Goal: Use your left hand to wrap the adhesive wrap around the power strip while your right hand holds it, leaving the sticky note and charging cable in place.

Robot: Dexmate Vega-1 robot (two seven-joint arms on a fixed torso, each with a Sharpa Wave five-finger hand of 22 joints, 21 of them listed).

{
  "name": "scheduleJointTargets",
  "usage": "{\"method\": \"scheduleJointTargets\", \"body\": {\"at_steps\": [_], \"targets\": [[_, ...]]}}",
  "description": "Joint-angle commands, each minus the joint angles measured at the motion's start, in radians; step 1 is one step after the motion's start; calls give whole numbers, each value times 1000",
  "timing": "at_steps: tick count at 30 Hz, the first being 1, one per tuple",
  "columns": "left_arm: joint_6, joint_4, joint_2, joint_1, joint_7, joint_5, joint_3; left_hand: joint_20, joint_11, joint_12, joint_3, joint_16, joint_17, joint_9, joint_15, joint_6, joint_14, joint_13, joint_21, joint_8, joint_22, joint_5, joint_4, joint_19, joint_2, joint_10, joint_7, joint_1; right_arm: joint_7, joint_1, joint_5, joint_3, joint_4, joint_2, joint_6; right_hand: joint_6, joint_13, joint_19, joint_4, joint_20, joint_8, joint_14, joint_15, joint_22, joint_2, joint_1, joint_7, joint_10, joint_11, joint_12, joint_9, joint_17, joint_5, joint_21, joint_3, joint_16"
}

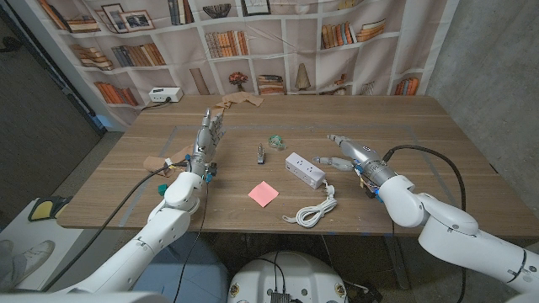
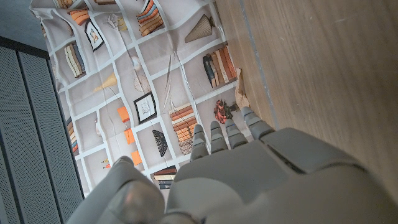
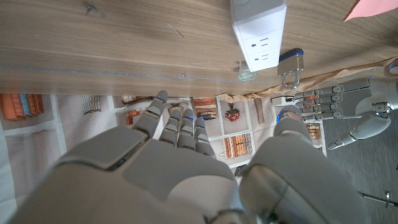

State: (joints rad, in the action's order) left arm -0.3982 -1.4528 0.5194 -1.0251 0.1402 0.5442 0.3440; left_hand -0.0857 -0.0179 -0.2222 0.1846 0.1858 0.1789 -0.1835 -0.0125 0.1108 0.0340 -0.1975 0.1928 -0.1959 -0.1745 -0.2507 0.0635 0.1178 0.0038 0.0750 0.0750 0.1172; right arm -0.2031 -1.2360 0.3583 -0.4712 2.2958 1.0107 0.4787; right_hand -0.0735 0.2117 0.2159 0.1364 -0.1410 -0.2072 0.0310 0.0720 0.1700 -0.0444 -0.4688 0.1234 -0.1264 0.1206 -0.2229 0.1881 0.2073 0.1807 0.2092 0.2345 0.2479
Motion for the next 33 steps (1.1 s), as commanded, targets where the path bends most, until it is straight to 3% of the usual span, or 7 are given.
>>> {"method": "scheduleJointTargets", "body": {"at_steps": [1, 16, 26, 33], "targets": [[-2, 7, -1, 0, -1, 2, 0, 5, 1, 0, -3, 3, 4, -3, -2, 6, 5, -4, 2, 1, -3, 2, -1, 1, 8, 13, -4, 4, -13, -4, 39, -25, 16, -12, 35, -16, 3, 19, 2, -1, -5, 15, 3, 3, 2, -10, -2, -16, 0, -11, 5, 5, 1, 7, 6, 7], [-6, 1, 1, -9, 3, 2, -3, 5, 1, -3, -4, 4, 4, -3, -3, 6, 7, -4, 2, 1, -3, 2, -2, 2, 9, 21, -4, 4, -17, -2, 106, -62, 23, -23, 66, -42, 9, 51, 3, 5, -12, 47, 3, 4, -1, -14, 15, -50, 4, -23, 5, 12, 1, 12, 4, 19], [-7, -6, -1, -14, 12, -2, -4, 5, 1, -4, -5, 3, 4, -3, -1, 9, 4, -4, 2, 0, -3, 2, -2, 1, 9, 26, -4, 4, -53, -18, 171, -84, 21, -41, 80, -86, 16, 105, -2, 9, -22, 103, -14, 6, 0, -8, 4, -107, -3, -42, 5, 24, 0, 22, -2, 43], [-9, -11, -1, -18, 16, -2, -7, 6, 1, -2, -6, 2, 4, -3, -1, 8, 0, -4, 2, 1, -3, 2, -3, 1, 10, 21, -5, 4, -33, -17, 217, -103, 33, -47, 106, -90, 17, 110, -2, 10, -23, 108, -15, 7, -2, -7, 2, -113, -7, -44, 5, 26, 0, 22, -5, 45]]}}
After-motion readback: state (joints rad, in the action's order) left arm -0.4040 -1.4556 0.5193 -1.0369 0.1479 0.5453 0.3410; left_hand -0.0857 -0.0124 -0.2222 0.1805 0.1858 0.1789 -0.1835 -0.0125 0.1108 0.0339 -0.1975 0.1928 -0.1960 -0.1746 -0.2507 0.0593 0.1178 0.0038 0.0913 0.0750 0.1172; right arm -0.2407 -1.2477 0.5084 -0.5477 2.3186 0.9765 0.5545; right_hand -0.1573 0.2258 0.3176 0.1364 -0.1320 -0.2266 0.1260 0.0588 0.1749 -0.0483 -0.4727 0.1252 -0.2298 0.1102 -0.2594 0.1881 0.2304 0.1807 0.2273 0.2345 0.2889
